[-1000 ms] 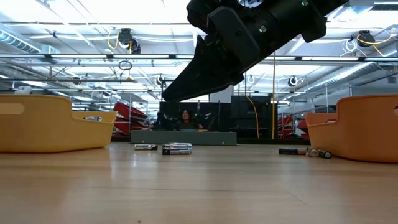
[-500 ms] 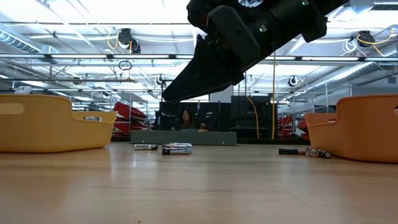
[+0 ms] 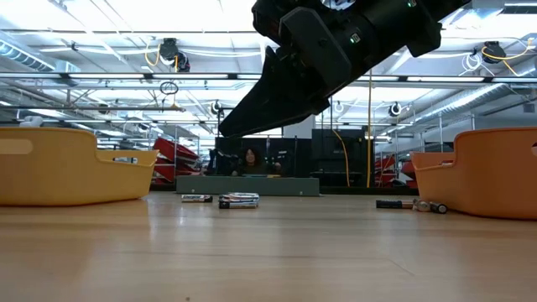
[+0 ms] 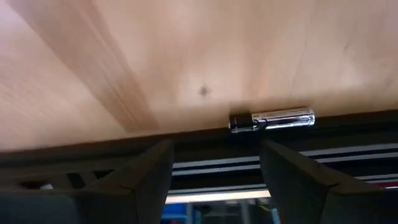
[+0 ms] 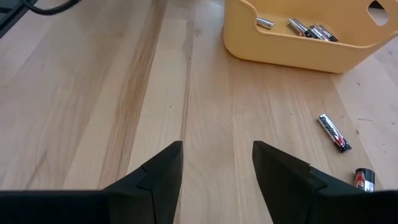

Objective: Sort batteries
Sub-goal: Put the silver battery into the yellow bin

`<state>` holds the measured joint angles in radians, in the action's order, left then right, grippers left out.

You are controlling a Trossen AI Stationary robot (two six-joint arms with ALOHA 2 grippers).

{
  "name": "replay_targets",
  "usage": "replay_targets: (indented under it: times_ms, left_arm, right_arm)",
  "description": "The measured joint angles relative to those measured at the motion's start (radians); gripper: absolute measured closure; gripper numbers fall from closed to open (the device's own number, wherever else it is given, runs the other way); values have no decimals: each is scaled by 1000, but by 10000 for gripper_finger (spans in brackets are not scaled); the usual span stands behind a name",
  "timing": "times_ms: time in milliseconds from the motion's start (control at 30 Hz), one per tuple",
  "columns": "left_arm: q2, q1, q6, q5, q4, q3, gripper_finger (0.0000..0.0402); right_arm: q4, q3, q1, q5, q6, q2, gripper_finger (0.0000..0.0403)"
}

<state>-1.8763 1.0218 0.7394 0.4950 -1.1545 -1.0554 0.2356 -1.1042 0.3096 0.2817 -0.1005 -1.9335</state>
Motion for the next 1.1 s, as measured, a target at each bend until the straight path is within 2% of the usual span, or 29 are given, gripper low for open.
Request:
replay_targets:
  times_ms: [167,433,967,1100]
  left_arm:
    - [1,6,-63,-55,-4,2,158]
    - [0,34,-177,-74,13,1,158]
    - [0,37,-117,-114,67,3,158]
    - [0,24,-86,-105,-30,1,158]
  right_arm:
    - [0,0,0,0,0,0,218]
    - [0,0,0,0,0,0,218]
    - [0,0,0,0,0,0,218]
    - [0,0,0,0,-1,0,218]
